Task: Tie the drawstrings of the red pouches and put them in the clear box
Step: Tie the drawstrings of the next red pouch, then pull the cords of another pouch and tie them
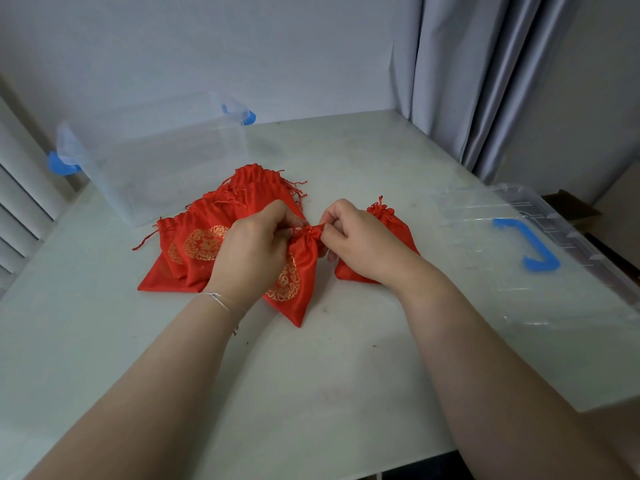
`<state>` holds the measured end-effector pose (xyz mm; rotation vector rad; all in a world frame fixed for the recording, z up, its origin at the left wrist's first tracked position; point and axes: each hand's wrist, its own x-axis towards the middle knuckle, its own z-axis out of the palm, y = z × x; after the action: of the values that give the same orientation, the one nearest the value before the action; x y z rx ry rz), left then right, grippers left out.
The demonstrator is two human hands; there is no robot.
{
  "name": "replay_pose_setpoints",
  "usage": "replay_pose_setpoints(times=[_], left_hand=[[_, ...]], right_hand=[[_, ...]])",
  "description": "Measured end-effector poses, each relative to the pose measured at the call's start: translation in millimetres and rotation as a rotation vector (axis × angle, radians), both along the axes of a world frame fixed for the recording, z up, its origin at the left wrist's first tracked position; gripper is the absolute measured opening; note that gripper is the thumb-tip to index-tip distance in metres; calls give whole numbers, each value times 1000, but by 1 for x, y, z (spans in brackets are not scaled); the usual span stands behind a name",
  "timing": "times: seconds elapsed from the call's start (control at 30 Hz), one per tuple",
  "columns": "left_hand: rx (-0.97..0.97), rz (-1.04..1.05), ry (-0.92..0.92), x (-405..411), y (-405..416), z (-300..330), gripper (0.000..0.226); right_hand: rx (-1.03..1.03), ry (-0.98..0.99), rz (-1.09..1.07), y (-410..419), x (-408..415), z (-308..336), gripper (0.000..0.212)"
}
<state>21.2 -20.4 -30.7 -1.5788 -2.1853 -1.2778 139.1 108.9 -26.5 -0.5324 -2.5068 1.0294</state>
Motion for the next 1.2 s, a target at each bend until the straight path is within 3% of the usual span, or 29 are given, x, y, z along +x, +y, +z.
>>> replay_pose_setpoints(times=[0.17,0.3,0.43,0.53,0.67,0.73,0.8,0.87,0.93,1.07,1.13,1.2], left_hand=[[-32,17,-5,4,1,1,19],[-10,63,-42,7,-1,2,8],[42,65,-239,11,1,4,9],[82,63,-350,7,3,4,7],[11,300,-140,-17,0,-7,19],[-153,378,-19,-27,-2,-14,30],[-314,375,16,-31,-1,-21,39],[-401,351,39,-31,1,-26,43],[-429,361,65,-31,3,-26,43],[-314,325,-13,-29,6,-21,38],[-171,252,-226,-24,7,-17,34],[-50,195,-478,-17,7,-12,27]], right_hand=[[77,13,-35,-1,0,-1,8],[-98,120,-39,-2,2,2,13],[-259,98,68,-7,3,4,42],[-357,155,76,-8,-1,1,40],[-449,327,-176,5,0,7,40],[-371,289,-335,16,5,7,41],[-151,80,-453,26,10,5,45],[22,-100,-508,30,13,1,48],[78,-128,-542,32,12,-2,54],[237,31,-636,28,9,0,56],[278,283,-587,19,7,2,44],[260,416,-484,9,3,2,33]])
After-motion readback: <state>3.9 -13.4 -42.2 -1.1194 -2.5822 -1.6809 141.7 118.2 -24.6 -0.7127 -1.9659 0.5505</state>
